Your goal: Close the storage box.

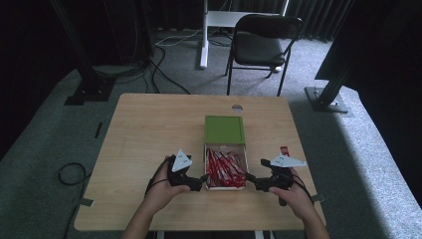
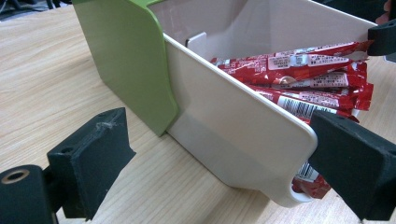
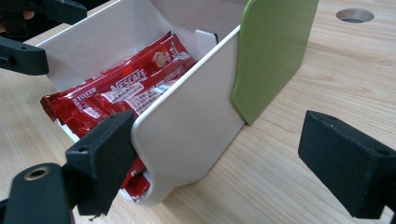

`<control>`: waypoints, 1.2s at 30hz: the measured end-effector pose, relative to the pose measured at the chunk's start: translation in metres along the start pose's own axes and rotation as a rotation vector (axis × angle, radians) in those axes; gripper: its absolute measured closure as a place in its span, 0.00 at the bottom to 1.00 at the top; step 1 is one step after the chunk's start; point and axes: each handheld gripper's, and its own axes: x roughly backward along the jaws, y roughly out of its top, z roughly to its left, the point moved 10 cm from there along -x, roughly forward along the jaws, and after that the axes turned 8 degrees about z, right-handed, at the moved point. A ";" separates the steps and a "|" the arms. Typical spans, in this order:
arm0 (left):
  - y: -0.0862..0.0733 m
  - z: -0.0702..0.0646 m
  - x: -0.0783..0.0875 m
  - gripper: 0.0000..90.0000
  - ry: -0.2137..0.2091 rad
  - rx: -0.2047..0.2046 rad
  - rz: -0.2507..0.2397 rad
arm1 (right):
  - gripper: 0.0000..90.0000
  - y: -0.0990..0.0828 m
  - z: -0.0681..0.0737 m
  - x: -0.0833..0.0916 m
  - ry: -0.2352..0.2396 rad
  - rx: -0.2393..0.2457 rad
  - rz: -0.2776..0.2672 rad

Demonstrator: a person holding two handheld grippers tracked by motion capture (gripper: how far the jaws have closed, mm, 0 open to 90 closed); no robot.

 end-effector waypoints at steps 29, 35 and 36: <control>0.007 0.011 -0.005 0.09 0.006 0.004 0.006 | 0.13 0.009 -0.007 -0.005 -0.024 0.008 0.000; 0.011 0.015 -0.006 0.09 0.009 0.004 0.009 | 0.13 0.013 -0.009 -0.006 -0.029 0.009 -0.004; 0.011 0.015 -0.006 0.09 0.010 0.007 0.008 | 0.13 0.013 -0.009 -0.007 -0.028 0.007 -0.005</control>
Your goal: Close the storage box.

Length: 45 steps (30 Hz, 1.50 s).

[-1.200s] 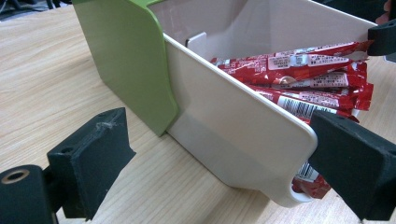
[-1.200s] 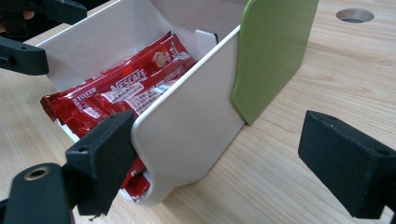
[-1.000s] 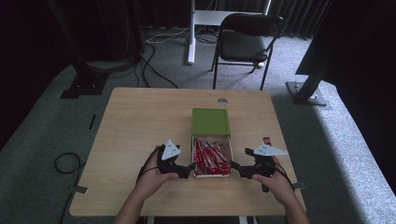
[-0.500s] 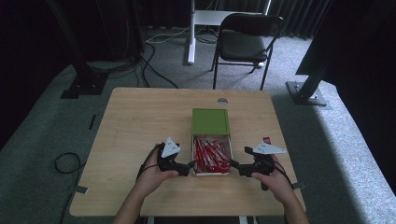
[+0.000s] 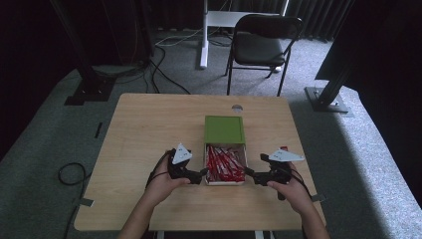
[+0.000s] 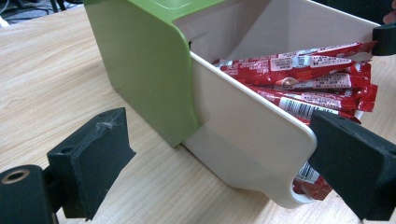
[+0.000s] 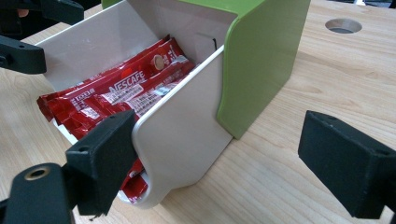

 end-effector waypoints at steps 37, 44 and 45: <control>0.011 0.013 -0.008 0.09 0.015 0.007 0.026 | 0.13 0.015 -0.012 -0.008 -0.024 -0.015 -0.006; 0.013 0.015 -0.008 0.09 0.016 0.010 0.026 | 0.13 0.016 -0.012 -0.009 -0.025 -0.013 -0.004; 0.013 0.016 -0.008 0.09 0.015 0.011 0.027 | 0.13 0.016 -0.013 -0.009 -0.026 -0.013 -0.005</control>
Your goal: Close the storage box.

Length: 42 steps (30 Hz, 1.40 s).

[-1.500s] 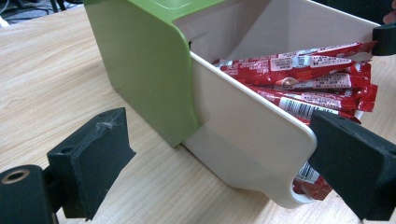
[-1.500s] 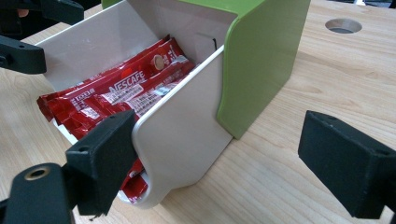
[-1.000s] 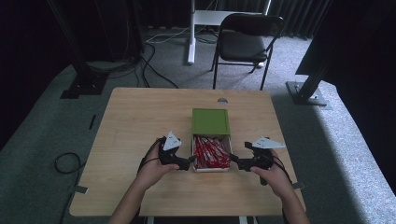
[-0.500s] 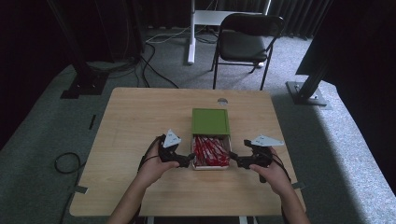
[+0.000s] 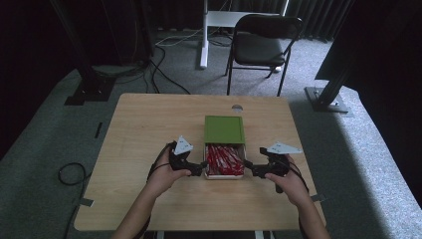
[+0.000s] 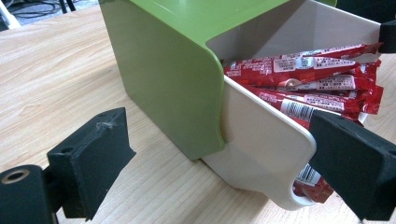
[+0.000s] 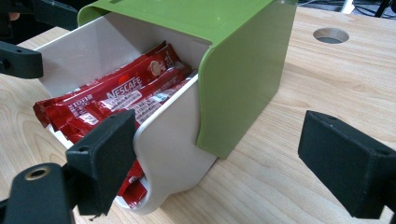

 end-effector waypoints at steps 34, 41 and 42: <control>0.004 0.009 -0.006 0.09 -0.003 0.030 -0.003 | 0.13 0.006 -0.006 -0.006 -0.012 -0.012 -0.003; 0.005 0.012 -0.007 0.09 0.002 0.035 -0.008 | 0.13 0.007 -0.007 -0.008 -0.014 -0.015 -0.004; 0.005 0.012 -0.008 0.09 0.004 0.034 -0.006 | 0.13 0.007 -0.007 -0.008 -0.013 -0.017 -0.004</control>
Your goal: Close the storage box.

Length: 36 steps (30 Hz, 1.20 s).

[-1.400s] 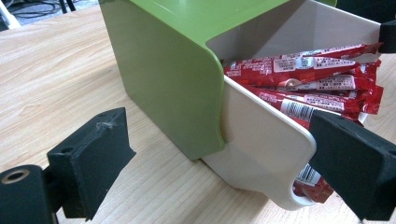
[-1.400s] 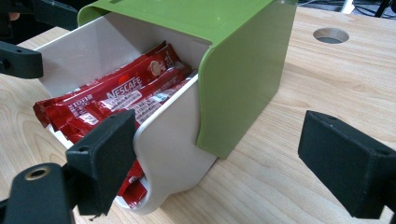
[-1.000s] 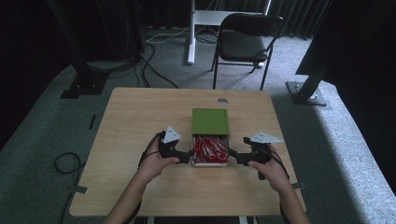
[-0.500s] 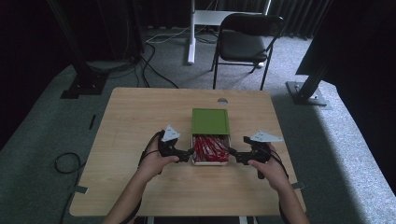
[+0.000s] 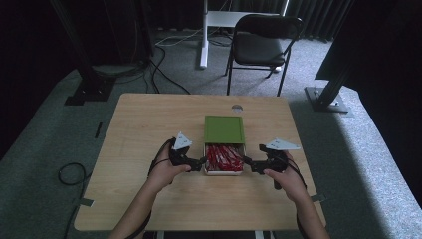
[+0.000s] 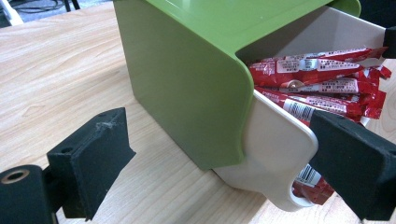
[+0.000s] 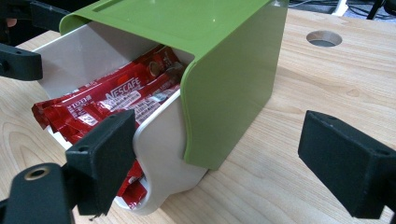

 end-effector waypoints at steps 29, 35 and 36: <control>0.007 0.008 -0.006 0.09 0.024 0.000 0.003 | 0.13 0.007 -0.007 -0.006 -0.011 -0.006 0.003; 0.009 0.010 -0.008 0.09 0.032 -0.011 0.011 | 0.13 0.008 -0.008 -0.008 -0.012 -0.011 0.001; 0.009 0.010 -0.009 0.09 0.030 -0.009 0.012 | 0.13 0.008 -0.009 -0.008 -0.012 -0.014 0.001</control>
